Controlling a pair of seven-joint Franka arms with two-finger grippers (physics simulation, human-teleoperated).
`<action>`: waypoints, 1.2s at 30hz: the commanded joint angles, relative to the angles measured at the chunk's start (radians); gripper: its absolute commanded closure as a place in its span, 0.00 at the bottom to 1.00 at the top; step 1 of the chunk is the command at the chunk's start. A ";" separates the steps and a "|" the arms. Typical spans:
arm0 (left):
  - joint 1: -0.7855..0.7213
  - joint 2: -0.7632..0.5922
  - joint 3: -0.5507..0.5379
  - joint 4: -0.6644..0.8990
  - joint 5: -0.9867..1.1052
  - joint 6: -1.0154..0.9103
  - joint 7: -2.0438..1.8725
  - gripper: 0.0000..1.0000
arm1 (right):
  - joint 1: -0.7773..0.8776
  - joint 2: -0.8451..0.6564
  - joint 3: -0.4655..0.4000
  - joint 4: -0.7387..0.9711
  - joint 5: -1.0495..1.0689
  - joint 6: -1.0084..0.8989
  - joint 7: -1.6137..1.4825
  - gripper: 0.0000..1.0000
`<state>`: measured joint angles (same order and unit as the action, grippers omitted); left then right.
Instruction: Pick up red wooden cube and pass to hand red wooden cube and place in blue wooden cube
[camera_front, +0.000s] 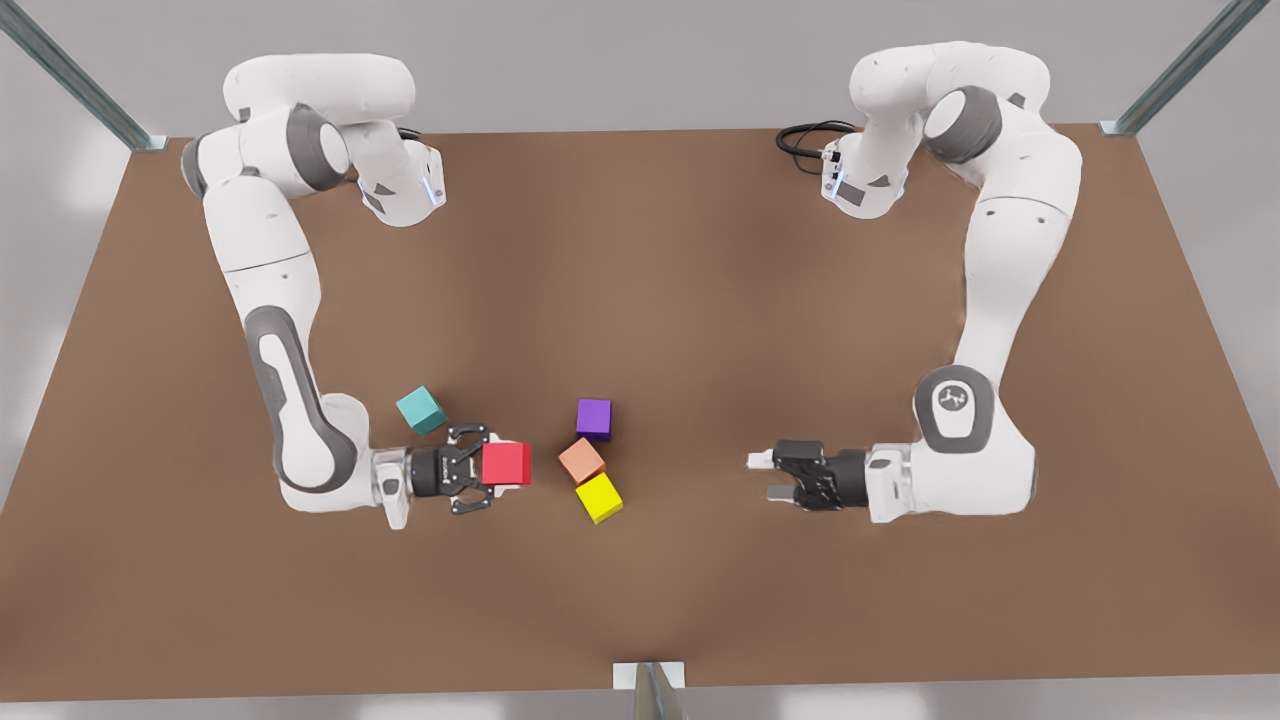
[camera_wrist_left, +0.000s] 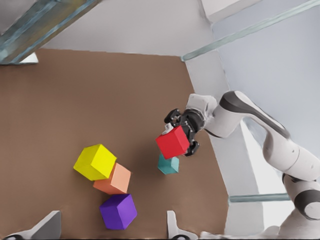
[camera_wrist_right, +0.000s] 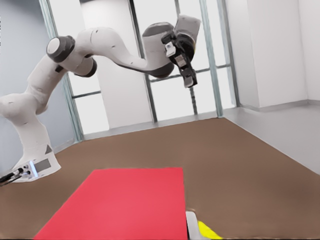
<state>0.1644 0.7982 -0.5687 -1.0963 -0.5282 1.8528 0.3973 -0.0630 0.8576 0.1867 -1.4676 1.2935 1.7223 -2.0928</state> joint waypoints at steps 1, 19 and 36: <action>0.069 -0.131 -0.003 0.003 0.600 -0.487 -0.278 0.00 | -0.047 0.003 -0.006 0.007 -0.192 -0.115 0.114 0.48; -0.128 -0.608 0.337 -0.442 0.524 -0.320 -0.600 0.00 | 0.071 -0.399 -0.003 -0.218 -1.326 0.246 1.321 0.49; -0.129 -0.591 0.336 -0.442 0.524 -0.319 -0.601 0.00 | 0.074 -0.528 -0.001 -0.634 -1.324 0.612 1.307 0.49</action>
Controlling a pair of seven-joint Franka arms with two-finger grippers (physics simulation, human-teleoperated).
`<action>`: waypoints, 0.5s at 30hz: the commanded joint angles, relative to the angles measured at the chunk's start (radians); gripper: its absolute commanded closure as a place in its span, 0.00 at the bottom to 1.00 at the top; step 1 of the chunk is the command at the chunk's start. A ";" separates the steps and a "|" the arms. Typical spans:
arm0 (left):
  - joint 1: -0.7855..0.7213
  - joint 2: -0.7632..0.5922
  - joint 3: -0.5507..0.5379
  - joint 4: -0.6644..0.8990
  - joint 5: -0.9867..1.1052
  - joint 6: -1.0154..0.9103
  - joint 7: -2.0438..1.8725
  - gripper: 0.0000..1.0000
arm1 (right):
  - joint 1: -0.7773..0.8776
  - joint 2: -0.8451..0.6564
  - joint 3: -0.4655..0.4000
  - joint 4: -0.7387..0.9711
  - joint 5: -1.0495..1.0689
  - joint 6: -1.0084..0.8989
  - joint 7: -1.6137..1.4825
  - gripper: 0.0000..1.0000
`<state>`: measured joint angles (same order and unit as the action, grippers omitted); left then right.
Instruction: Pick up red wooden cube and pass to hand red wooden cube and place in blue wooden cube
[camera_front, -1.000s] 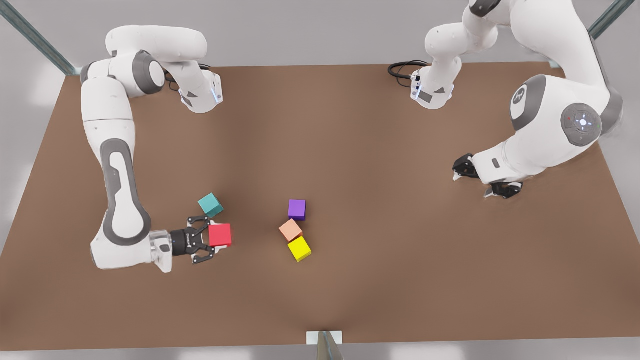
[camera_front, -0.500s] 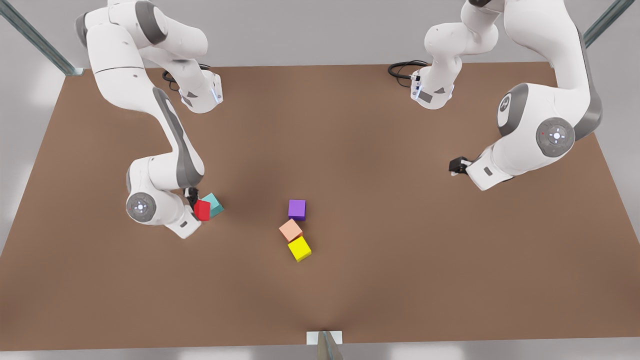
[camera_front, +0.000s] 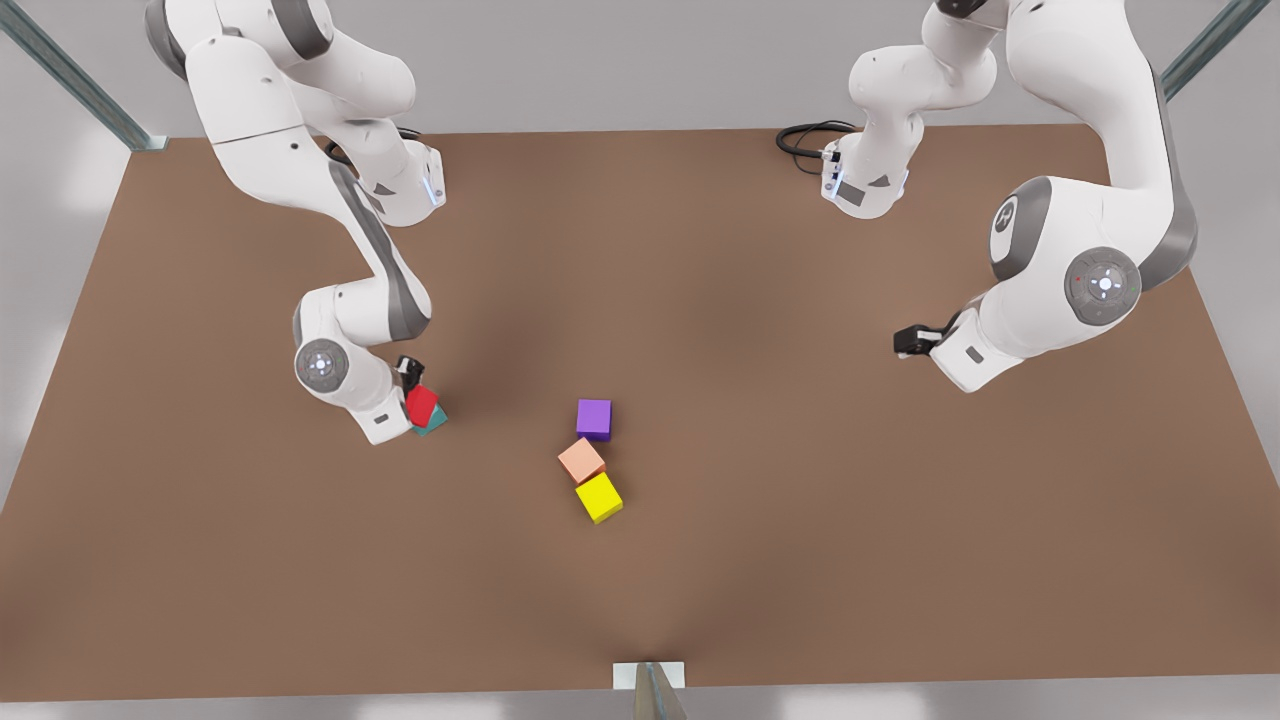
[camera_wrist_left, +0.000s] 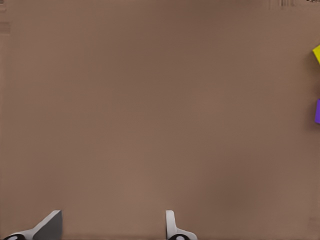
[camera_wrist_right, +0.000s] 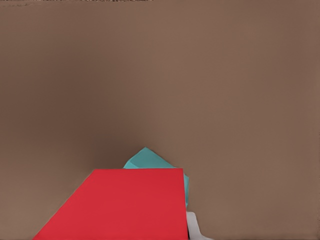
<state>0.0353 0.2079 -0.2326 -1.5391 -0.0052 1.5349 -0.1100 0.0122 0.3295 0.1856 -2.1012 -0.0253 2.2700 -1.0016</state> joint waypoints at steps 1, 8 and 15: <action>0.000 -0.001 -0.001 0.001 0.001 0.001 -0.094 0.00 | -0.003 -0.001 0.000 -0.008 -0.005 0.066 0.215 0.49; -0.002 0.004 -0.001 0.001 0.001 0.001 -0.094 0.00 | -0.006 -0.012 0.000 -0.034 -0.005 0.066 0.207 0.49; -0.002 0.005 -0.001 0.001 0.001 0.002 -0.094 0.00 | -0.017 -0.007 0.000 -0.040 -0.004 0.066 0.205 0.00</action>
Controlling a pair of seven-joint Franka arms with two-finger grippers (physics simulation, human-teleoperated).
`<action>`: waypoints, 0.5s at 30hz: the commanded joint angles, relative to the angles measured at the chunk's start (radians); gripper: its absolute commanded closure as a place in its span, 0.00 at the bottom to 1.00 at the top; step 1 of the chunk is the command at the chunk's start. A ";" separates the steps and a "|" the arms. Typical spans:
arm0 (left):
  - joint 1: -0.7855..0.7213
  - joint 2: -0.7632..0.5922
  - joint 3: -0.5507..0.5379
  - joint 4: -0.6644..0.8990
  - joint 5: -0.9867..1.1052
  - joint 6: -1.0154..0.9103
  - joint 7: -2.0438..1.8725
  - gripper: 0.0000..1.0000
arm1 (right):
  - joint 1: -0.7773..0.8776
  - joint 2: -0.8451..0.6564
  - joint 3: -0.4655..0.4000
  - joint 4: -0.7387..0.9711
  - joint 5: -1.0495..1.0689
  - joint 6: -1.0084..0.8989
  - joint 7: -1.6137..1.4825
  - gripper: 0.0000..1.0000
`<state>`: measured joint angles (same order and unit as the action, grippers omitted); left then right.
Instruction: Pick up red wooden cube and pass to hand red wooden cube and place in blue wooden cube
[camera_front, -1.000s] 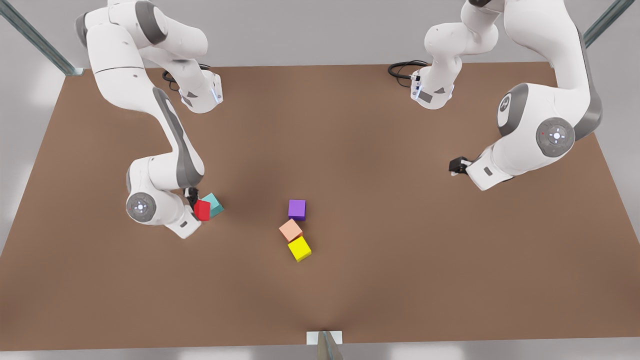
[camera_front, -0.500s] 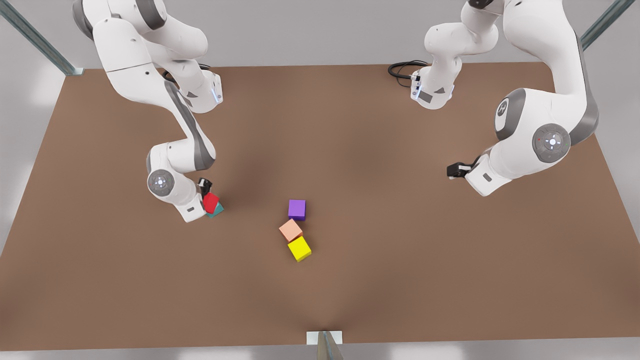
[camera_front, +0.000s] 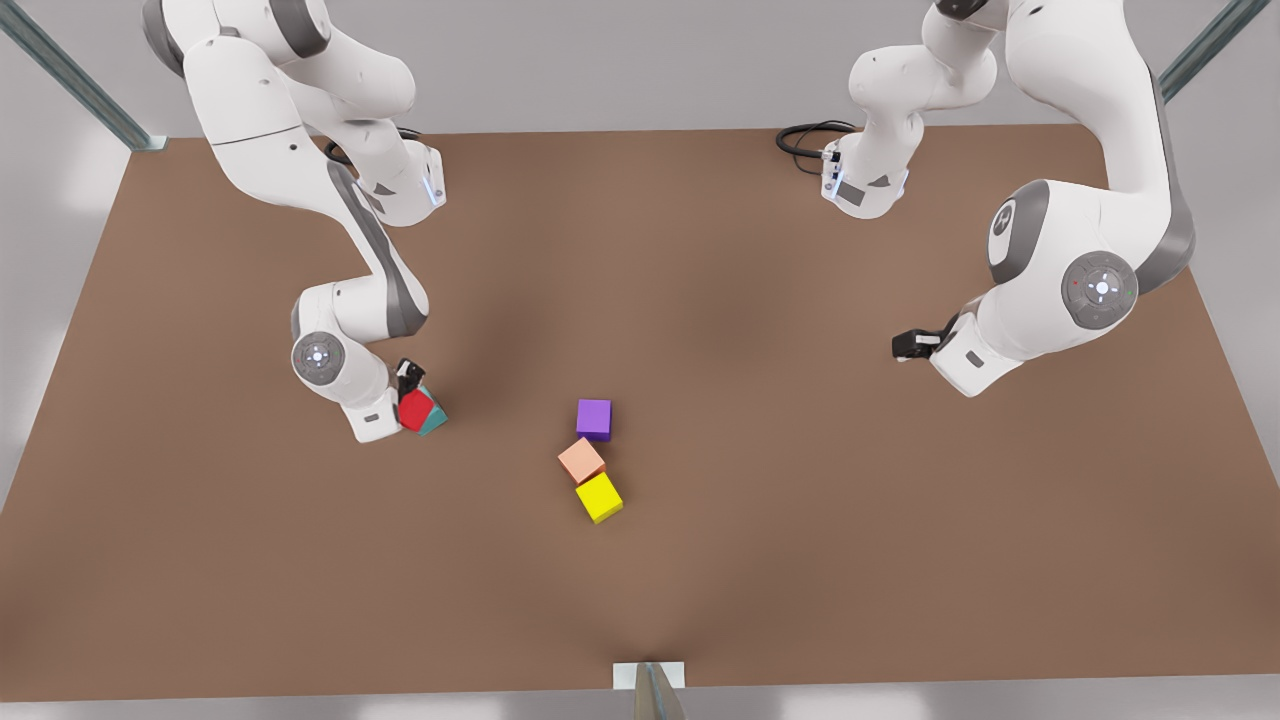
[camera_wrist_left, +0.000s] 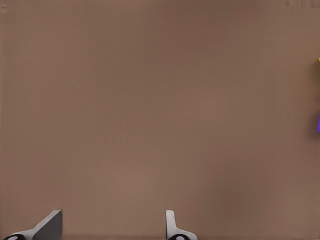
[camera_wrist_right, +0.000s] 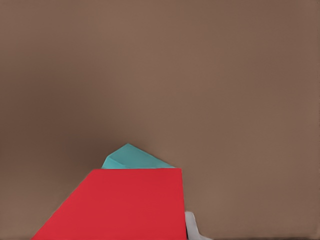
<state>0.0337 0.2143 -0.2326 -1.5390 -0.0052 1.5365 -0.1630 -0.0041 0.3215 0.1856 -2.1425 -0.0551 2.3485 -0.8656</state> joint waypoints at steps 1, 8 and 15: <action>0.000 -0.001 -0.001 0.000 0.001 0.001 -0.041 0.00 | -0.001 0.001 0.000 0.001 0.026 -0.012 0.070 0.00; 0.000 -0.001 -0.001 0.000 0.001 -0.001 -0.043 0.00 | 0.000 0.010 0.003 0.003 0.027 0.000 0.071 0.00; 0.000 0.000 -0.002 0.000 0.001 -0.001 -0.044 0.00 | 0.006 0.014 0.009 0.006 0.032 0.002 0.068 0.00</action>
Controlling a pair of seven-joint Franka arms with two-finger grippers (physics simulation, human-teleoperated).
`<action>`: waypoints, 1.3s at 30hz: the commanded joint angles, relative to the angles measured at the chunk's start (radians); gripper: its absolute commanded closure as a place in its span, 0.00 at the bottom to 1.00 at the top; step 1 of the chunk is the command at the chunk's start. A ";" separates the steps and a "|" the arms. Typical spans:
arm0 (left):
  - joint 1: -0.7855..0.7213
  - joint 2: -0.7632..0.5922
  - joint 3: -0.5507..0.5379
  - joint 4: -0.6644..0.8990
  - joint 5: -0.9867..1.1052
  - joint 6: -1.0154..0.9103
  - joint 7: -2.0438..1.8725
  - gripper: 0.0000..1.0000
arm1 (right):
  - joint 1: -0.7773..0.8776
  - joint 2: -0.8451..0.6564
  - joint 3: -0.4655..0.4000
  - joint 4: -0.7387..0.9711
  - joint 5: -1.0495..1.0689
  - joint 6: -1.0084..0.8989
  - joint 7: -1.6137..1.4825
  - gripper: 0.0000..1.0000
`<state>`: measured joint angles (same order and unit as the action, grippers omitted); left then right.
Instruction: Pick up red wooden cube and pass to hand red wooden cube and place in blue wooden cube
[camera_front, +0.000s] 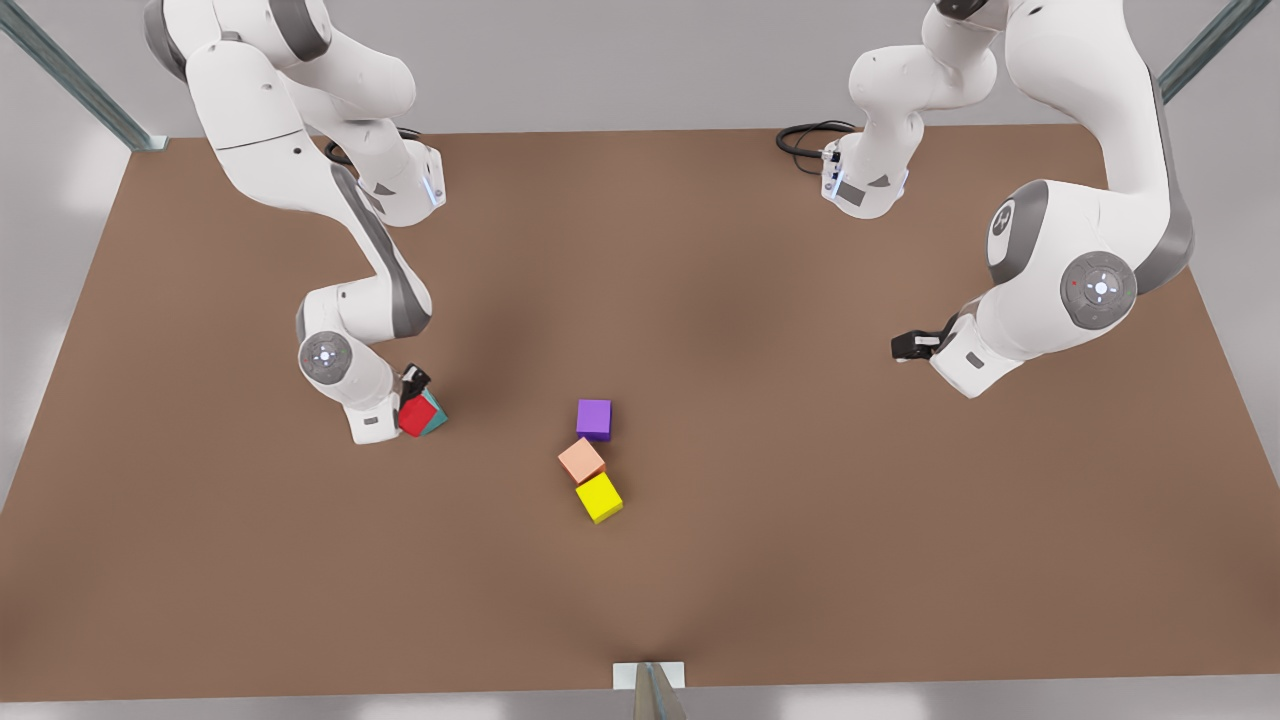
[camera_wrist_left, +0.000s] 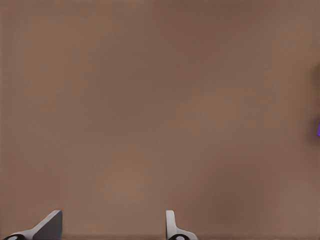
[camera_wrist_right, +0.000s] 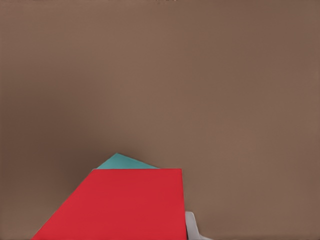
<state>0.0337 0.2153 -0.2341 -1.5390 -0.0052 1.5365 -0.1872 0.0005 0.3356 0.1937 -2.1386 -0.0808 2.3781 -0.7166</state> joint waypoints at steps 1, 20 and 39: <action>0.000 -0.001 -0.001 0.000 0.001 0.001 -0.020 0.00 | 0.001 0.000 0.003 0.002 0.059 -0.030 -0.083 0.00; 0.000 0.004 -0.001 0.000 0.004 0.001 -0.018 0.00 | 0.006 0.022 0.010 0.005 0.061 -0.010 -0.084 0.00; 0.000 0.004 -0.013 0.000 0.005 -0.001 -0.034 0.00 | 0.007 -0.125 0.032 0.023 0.167 -0.175 -0.098 0.00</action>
<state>0.0339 0.2204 -0.2461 -1.5390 -0.0008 1.5364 -0.2121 0.0086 0.2152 0.2233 -2.1121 0.0516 2.2693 -0.7800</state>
